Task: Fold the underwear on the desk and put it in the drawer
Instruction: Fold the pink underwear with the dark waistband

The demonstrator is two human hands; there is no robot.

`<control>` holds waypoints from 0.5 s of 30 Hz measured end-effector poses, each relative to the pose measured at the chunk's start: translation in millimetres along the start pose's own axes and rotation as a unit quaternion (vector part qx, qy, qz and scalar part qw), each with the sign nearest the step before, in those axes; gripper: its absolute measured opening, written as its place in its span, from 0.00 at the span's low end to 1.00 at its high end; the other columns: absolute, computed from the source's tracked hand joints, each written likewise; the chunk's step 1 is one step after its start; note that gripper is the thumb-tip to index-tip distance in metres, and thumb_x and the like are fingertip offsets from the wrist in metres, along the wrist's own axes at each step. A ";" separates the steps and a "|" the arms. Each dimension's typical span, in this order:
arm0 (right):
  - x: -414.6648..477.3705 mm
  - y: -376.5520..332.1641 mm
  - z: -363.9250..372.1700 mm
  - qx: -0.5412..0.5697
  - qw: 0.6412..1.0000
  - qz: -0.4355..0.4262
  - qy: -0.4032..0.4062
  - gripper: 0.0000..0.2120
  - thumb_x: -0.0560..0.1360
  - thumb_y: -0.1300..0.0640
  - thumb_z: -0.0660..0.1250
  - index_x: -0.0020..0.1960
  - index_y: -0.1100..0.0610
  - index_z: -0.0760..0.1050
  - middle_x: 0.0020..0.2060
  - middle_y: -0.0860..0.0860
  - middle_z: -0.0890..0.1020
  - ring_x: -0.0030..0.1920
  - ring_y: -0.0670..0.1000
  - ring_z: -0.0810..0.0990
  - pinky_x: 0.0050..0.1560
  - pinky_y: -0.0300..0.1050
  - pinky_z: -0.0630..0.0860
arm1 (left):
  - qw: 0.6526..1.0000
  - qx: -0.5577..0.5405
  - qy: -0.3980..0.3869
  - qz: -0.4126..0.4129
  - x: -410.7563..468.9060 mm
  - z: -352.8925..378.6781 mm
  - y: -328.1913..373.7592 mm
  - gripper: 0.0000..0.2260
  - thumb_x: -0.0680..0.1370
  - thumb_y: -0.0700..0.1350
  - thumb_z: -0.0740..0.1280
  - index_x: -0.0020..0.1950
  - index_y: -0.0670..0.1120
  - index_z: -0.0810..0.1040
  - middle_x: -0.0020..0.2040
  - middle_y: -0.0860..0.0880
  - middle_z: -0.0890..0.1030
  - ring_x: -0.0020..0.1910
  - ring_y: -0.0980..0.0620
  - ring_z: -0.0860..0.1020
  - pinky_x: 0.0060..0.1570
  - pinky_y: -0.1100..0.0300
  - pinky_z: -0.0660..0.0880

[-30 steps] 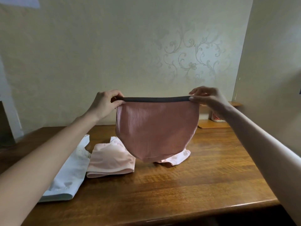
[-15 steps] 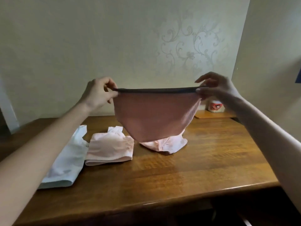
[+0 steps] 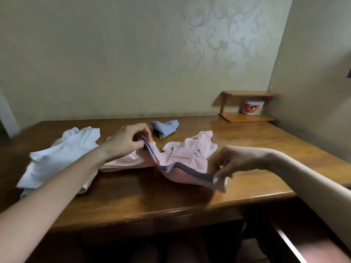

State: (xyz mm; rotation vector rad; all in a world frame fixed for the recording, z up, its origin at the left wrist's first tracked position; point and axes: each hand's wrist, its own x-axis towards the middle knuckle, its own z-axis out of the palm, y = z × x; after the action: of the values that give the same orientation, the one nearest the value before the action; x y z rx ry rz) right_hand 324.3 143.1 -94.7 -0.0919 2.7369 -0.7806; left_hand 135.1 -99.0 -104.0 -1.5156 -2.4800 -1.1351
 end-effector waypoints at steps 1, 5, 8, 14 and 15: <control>3.7 -13.3 -6.8 0.048 0.997 -0.047 0.024 0.09 0.73 0.62 0.70 0.54 0.56 0.79 0.49 0.49 0.82 0.43 0.45 0.78 0.42 0.39 0.74 | 0.998 -0.052 -0.001 0.029 9.5 -1.3 11.7 0.12 0.65 0.38 0.59 0.34 0.55 0.75 0.40 0.53 0.81 0.43 0.55 0.78 0.47 0.59 0.73; 39.9 -47.9 -45.1 0.126 0.946 -0.176 0.242 0.36 0.69 0.65 0.74 0.71 0.48 0.64 0.65 0.52 0.74 0.58 0.50 0.77 0.54 0.46 0.77 | 0.981 -0.147 -0.043 0.117 41.3 -1.8 68.4 0.08 0.66 0.35 0.55 0.30 0.43 0.71 0.40 0.40 0.77 0.38 0.55 0.75 0.42 0.62 0.71; 66.4 -60.6 -61.9 0.113 0.936 -0.156 0.294 0.26 0.66 0.63 0.74 0.62 0.56 0.73 0.51 0.55 0.80 0.51 0.50 0.78 0.54 0.45 0.75 | 0.964 -0.213 0.047 0.148 57.6 6.5 87.2 0.03 0.74 0.41 0.60 0.46 0.43 0.72 0.45 0.45 0.77 0.44 0.59 0.76 0.47 0.67 0.71; 51.9 -67.9 -89.8 0.154 0.829 -0.122 0.523 0.14 0.67 0.62 0.75 0.30 0.54 0.71 0.28 0.47 0.73 0.30 0.41 0.70 0.31 0.35 0.69 | 0.993 -0.120 0.007 -0.004 50.2 31.7 49.9 0.15 0.69 0.39 0.69 0.53 0.44 0.68 0.48 0.44 0.77 0.42 0.51 0.77 0.43 0.57 0.75; 42.8 -65.7 -94.7 0.176 0.814 -0.123 0.540 0.12 0.67 0.61 0.75 0.32 0.54 0.73 0.30 0.48 0.75 0.32 0.42 0.73 0.33 0.34 0.72 | 0.996 -0.071 -0.050 -0.017 43.7 30.5 40.4 0.14 0.70 0.40 0.67 0.54 0.43 0.73 0.50 0.41 0.79 0.46 0.49 0.78 0.48 0.54 0.75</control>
State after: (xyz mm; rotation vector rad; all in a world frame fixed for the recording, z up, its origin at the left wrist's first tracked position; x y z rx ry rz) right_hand 254.2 129.2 5.3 0.1296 3.5467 -1.8714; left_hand 153.8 -37.0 -87.3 -1.6097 -2.5476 -1.2990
